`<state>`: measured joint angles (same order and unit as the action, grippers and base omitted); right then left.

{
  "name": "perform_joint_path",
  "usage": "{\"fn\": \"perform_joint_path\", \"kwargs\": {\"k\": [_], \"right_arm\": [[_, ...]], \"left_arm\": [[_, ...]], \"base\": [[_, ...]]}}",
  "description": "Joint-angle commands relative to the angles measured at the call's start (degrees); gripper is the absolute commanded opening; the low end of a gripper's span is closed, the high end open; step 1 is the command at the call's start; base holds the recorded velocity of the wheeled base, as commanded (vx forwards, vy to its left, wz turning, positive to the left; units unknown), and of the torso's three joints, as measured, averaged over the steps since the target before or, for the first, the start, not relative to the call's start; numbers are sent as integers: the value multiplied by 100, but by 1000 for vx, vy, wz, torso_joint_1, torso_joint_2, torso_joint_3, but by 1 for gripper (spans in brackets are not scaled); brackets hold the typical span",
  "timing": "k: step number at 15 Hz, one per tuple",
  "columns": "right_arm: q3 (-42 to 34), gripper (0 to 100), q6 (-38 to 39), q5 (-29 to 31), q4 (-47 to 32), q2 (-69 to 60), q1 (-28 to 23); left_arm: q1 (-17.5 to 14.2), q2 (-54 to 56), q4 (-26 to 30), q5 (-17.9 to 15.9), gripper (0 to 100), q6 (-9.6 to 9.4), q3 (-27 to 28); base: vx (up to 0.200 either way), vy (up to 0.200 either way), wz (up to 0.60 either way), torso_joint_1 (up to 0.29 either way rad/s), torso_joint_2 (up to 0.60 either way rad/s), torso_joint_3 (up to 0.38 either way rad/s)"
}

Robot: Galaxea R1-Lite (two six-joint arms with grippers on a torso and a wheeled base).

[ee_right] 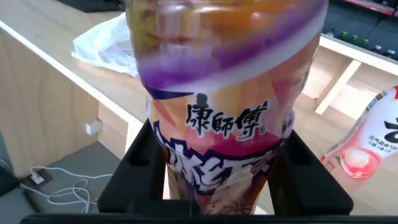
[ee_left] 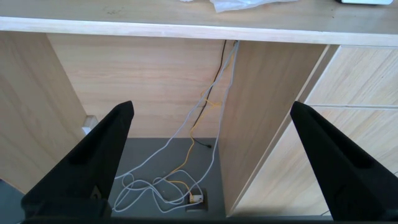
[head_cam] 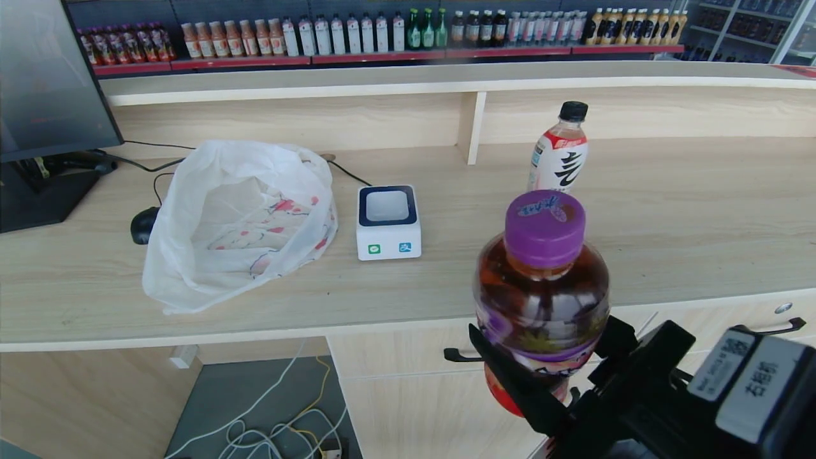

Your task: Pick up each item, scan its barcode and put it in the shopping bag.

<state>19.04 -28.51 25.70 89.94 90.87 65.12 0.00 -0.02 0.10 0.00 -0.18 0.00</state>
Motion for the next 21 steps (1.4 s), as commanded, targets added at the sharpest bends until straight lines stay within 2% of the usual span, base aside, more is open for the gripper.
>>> {"fn": "perform_joint_path", "kwargs": {"k": [1,2,4,6,8,10,13,16,21], "right_arm": [[328,0,680,-21,-47,317,-334],[522,0,1313,41,-47,502,-369],[1198,0,1700,-65,-47,845,-826],[1945,0,2210,-592,-56,1231,-1133],[2218,0,2254,-882,6,1469,-1344],[3097,0,2210,-847,6,1592,-1415],[3281,0,2227,-777,6,1750,-1590],[3273,0,2412,-786,6,1724,-2091],[3475,0,2403,-777,6,1715,-2311]], "left_arm": [[0,2,-1,0,100,1,0],[0,2,-1,0,100,1,0],[0,-6,-1,0,100,1,0],[0,2,-1,0,100,1,0],[0,2,-1,0,100,1,0],[0,-6,-1,0,100,-34,0],[0,-6,-1,0,100,-43,0],[0,2,-1,0,100,-34,0],[0,-6,-1,0,100,-34,0]], "base": [[0,0,0,0,0,0],[0,0,0,0,0,0],[0,0,0,0,0,0],[0,0,0,0,0,0],[0,0,0,0,0,0],[0,0,0,0,0,0],[0,0,0,0,0,0],[0,0,0,0,0,0],[0,200,0,-1,-1,5]]}}
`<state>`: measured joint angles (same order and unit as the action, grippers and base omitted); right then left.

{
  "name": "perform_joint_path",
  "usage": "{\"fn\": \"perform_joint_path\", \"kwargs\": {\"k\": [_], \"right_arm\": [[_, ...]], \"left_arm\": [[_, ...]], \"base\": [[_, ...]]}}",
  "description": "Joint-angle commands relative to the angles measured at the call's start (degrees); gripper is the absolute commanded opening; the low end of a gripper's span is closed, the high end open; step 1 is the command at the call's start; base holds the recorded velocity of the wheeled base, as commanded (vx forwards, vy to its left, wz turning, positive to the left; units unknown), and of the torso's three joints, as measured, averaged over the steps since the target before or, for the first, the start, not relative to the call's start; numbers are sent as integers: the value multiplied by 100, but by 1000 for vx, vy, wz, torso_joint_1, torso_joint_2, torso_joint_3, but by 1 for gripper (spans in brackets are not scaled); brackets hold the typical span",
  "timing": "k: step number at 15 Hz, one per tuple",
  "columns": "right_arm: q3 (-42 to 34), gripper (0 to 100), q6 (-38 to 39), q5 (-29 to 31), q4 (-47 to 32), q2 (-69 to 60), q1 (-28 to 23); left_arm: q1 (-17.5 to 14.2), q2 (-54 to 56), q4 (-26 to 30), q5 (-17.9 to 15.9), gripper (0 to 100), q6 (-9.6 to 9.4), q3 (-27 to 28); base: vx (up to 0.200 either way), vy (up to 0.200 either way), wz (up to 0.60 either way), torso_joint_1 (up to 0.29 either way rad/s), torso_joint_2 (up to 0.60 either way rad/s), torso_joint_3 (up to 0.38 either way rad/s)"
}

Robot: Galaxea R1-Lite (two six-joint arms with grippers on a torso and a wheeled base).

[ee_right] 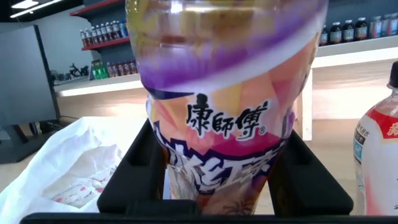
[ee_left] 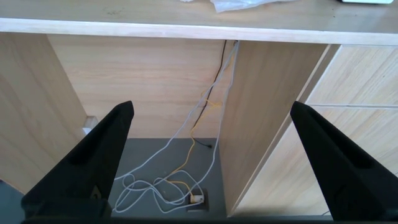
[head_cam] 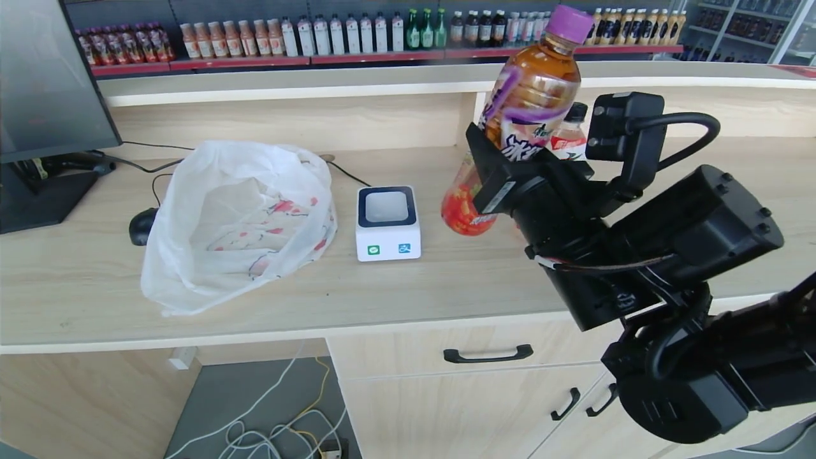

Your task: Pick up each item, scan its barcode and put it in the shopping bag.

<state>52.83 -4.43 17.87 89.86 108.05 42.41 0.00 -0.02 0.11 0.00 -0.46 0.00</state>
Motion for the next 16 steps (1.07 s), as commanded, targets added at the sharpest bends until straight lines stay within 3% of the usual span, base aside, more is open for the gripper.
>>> {"fn": "perform_joint_path", "kwargs": {"k": [1,6,16], "right_arm": [[210,0,-6,6,14,6,-66],[306,0,12,6,14,6,-251],[271,0,276,-21,14,270,-365]], "left_arm": [[0,-6,-2,0,100,2,0],[0,2,-2,0,100,-15,0],[0,-6,-2,0,100,-6,0]], "base": [[0,200,0,-12,-12,2],[0,200,0,4,1,1],[0,0,0,0,0,0]]}}
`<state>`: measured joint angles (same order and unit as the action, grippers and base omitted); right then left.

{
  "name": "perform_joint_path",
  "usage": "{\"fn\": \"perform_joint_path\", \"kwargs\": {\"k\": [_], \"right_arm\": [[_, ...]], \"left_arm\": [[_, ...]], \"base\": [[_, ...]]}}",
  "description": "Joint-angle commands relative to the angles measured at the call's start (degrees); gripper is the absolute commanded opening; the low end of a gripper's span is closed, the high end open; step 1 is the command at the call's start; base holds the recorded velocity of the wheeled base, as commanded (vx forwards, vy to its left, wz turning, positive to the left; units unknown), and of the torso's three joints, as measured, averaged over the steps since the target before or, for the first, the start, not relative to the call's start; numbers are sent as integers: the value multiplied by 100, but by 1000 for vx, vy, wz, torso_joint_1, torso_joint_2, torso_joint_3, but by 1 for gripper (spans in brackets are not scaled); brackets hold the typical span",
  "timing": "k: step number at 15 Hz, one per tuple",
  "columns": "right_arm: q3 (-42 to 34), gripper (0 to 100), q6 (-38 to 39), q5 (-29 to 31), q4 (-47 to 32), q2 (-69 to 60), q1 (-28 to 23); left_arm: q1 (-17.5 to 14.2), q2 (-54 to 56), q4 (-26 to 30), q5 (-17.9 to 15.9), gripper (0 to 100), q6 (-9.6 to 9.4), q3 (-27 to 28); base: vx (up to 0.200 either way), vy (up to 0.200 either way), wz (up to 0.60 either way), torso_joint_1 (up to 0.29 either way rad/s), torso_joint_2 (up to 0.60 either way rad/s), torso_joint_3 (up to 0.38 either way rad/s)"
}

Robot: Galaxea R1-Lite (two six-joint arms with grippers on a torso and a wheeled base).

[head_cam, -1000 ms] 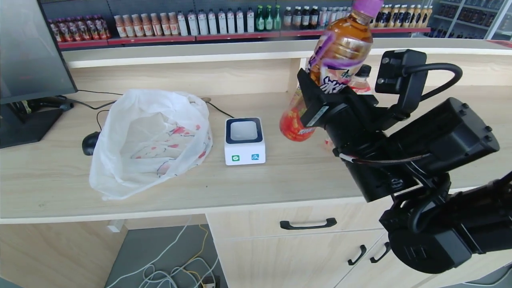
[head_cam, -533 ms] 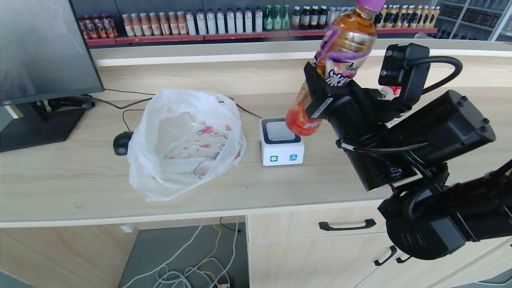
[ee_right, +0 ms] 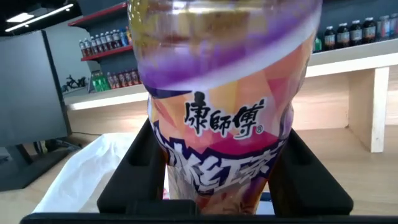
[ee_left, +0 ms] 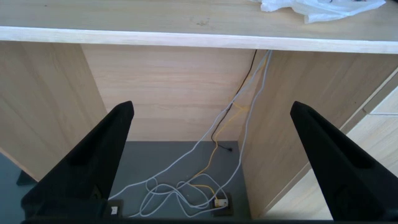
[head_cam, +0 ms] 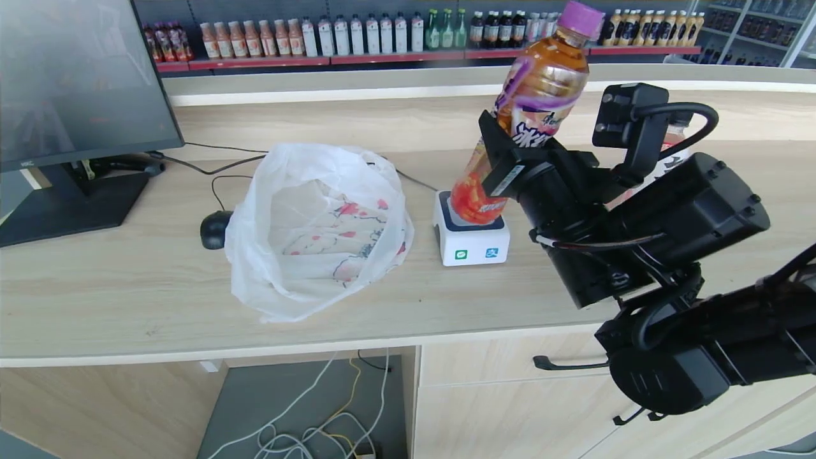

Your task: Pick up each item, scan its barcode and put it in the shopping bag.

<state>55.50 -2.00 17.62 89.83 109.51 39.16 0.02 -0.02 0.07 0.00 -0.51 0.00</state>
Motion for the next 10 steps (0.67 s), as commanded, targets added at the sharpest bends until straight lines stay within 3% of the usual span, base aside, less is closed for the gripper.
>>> {"fn": "perform_joint_path", "kwargs": {"k": [1,4,8,10], "right_arm": [[39,0,51,-4,17,203,-145],[356,0,112,-4,17,387,-259],[804,0,384,-4,-537,440,-224],[989,0,885,-13,-862,457,-163]], "left_arm": [[-2,2,1,0,100,-2,0],[-2,-6,1,0,100,-2,0],[-2,2,1,0,100,-2,0],[-2,2,1,0,100,-2,0]], "base": [[0,0,0,0,0,0],[0,0,0,0,0,0],[0,0,0,0,0,0],[0,0,0,0,0,0]]}}
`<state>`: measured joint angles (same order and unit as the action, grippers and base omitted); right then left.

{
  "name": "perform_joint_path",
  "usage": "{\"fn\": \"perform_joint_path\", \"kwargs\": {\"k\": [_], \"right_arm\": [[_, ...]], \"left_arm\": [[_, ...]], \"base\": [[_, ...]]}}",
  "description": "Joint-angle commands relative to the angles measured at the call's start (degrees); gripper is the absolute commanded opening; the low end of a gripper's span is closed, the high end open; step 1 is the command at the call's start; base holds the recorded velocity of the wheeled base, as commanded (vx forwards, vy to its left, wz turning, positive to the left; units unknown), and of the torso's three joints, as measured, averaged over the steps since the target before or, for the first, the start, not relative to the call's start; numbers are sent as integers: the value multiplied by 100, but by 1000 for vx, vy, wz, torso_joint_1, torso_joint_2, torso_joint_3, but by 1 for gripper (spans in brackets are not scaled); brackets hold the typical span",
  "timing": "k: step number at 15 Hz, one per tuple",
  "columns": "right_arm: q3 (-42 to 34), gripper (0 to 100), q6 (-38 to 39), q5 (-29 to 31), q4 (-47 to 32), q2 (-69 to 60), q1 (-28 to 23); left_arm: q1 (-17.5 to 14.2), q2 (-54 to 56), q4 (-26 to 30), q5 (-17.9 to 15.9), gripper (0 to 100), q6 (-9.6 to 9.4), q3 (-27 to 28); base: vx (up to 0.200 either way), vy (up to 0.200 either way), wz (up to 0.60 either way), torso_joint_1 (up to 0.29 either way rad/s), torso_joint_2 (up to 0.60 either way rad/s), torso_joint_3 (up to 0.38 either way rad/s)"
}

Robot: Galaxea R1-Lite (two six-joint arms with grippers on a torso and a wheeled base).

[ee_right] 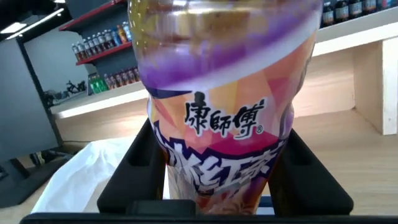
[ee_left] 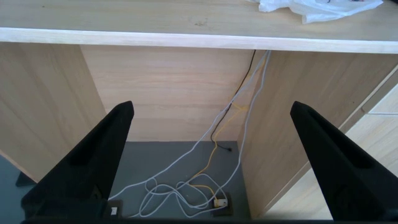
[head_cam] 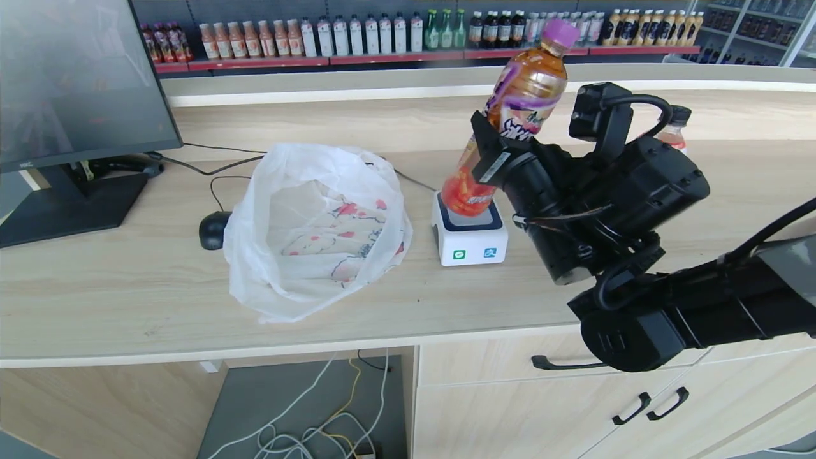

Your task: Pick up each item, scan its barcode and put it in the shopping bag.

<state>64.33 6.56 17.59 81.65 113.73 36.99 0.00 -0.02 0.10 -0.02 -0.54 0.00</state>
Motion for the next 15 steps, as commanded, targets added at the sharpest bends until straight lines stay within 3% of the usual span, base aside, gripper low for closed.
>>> {"fn": "perform_joint_path", "kwargs": {"k": [1,7,12,15], "right_arm": [[124,0,478,-1,-202,36,125],[387,0,2157,7,-528,27,72],[774,0,3871,-1,-1521,9,-438],[704,0,4556,-1,-1556,27,-587]], "left_arm": [[0,2,-1,2,100,1,0],[0,2,-1,2,100,1,0],[0,-6,-1,2,100,1,0],[0,-6,-1,2,100,1,0]], "base": [[0,0,0,0,0,0],[0,0,0,0,0,0],[0,0,0,0,0,0],[0,0,0,0,0,0]]}}
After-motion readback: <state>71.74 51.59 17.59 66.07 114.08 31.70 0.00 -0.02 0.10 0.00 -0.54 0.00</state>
